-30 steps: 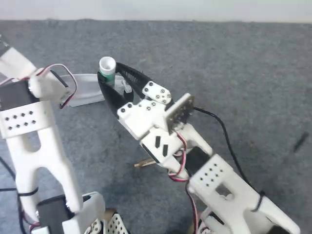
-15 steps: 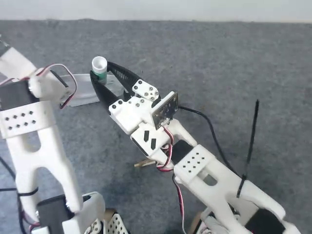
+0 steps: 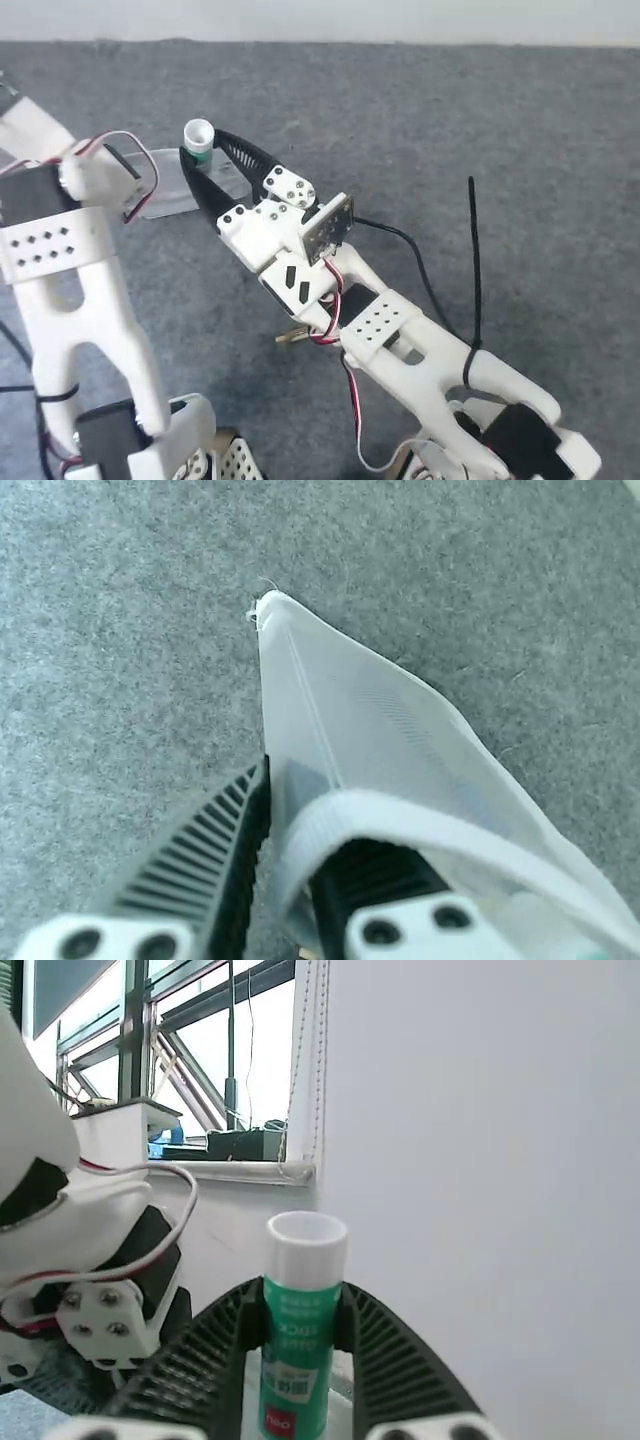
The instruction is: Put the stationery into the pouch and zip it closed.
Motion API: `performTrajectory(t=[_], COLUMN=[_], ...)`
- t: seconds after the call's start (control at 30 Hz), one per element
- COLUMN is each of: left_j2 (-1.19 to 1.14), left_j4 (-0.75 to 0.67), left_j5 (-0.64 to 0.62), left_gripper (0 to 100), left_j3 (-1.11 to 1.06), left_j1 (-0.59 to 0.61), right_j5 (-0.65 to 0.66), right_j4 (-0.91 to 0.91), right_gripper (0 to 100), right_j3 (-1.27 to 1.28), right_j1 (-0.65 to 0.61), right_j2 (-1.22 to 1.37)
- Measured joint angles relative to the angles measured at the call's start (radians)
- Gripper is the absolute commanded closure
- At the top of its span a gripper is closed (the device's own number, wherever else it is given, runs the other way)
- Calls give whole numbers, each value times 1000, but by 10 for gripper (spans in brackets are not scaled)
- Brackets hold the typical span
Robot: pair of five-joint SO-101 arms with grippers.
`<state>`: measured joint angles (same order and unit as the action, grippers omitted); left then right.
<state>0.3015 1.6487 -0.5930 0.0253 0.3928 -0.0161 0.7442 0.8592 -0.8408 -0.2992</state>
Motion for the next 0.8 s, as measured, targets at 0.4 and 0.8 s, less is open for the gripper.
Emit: performTrajectory(t=[0.4, 0.8], left_j2=[0, 0], left_j4=[0, 0], left_j5=[0, 0], left_gripper=[991, 991], left_j3=[0, -18], left_j1=[-5, -5], right_j5=[0, 18], right_j4=[-9, -5], right_gripper=[992, 992], right_j3=[71, 112], right_j1=[-9, -12], right_j2=[41, 37])
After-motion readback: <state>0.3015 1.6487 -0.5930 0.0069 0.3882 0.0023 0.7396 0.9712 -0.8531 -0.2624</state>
